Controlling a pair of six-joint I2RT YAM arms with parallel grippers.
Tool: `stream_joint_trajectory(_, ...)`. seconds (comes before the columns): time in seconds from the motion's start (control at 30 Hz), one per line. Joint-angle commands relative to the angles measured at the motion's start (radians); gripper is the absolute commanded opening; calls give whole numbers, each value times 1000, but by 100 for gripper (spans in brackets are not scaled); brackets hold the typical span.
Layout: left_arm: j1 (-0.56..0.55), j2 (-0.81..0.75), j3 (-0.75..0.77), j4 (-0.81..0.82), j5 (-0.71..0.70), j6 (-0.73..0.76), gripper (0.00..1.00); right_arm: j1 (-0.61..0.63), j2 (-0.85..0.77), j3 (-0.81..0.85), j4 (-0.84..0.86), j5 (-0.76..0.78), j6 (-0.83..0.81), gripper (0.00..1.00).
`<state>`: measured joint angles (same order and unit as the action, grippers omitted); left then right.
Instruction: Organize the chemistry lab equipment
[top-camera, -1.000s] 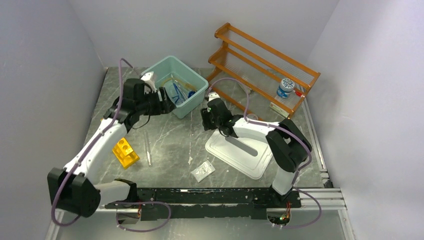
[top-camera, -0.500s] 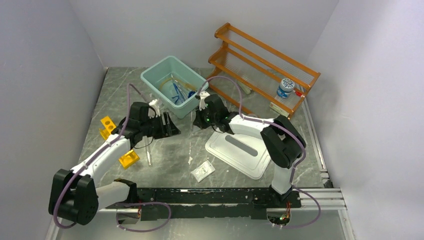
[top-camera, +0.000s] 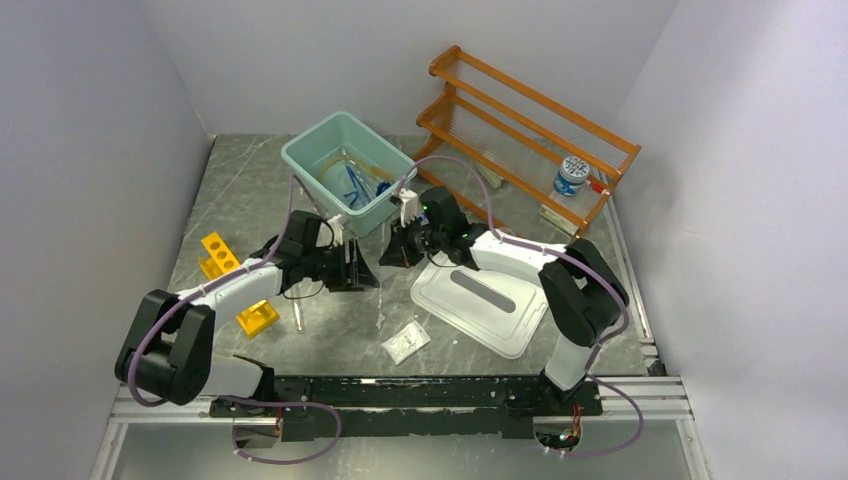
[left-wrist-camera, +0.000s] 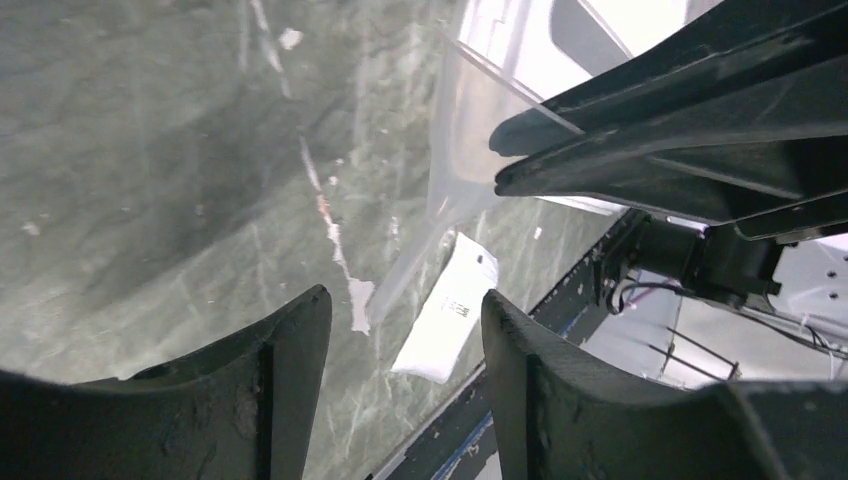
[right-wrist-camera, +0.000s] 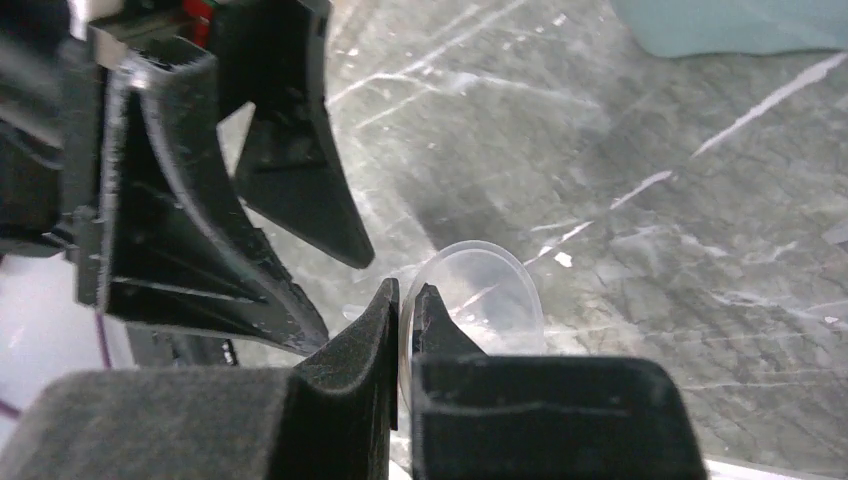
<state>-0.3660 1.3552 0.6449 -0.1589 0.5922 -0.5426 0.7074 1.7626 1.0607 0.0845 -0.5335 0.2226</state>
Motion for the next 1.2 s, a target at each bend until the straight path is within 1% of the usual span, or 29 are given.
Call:
stream_joint_trajectory(0.0,-23,-55,-5,101,106,-9,59,-26,-83,-16,21,-145,12,0)
stream_joint_trajectory(0.17,-40,-134,-6,151,165,-14,49,-31,-145,-21,27,-219,21,0)
stream_joint_trajectory(0.27,-57,-165,7,148,168,6,44,-31,-175,-16,23,-249,25,0)
stream_joint_trajectory(0.37,-74,-181,32,103,158,48,38,-31,-209,-15,27,-267,37,0)
stream_joint_trajectory(0.47,-84,-194,59,71,154,76,25,-31,-236,-13,30,-273,48,0)
stream_joint_trajectory(0.57,-104,-206,65,82,157,76,13,-31,-264,-11,33,-271,54,0)
stream_joint_trajectory(0.6,-109,-211,67,86,153,76,8,-30,-274,-15,40,-267,58,4)
stream_joint_trajectory(0.63,-115,-216,69,86,147,76,5,-31,-286,-18,47,-257,64,12)
stream_joint_trajectory(0.67,-118,-221,72,88,140,76,5,-30,-297,-21,51,-237,70,23)
stream_joint_trajectory(0.73,-119,-236,82,83,123,79,5,-30,-319,-20,45,-174,83,37)
stream_joint_trajectory(0.8,-120,-249,105,65,90,89,5,-32,-341,4,0,-50,115,49)
stream_joint_trajectory(0.83,-119,-253,119,49,61,96,5,-37,-347,31,-52,65,134,55)
stream_joint_trajectory(0.87,-120,-256,133,32,13,100,5,-42,-351,64,-111,143,144,60)
stream_joint_trajectory(0.93,-119,-252,155,12,-94,98,5,-53,-366,113,-198,276,158,65)
stream_joint_trajectory(1.03,-119,-218,202,8,-243,67,5,-60,-417,126,-233,429,173,68)
stream_joint_trajectory(1.1,-118,-164,269,-12,-323,64,5,-60,-458,105,-228,495,180,68)
stream_joint_trajectory(1.17,-118,-102,356,-43,-424,55,5,-61,-495,82,-218,524,180,68)
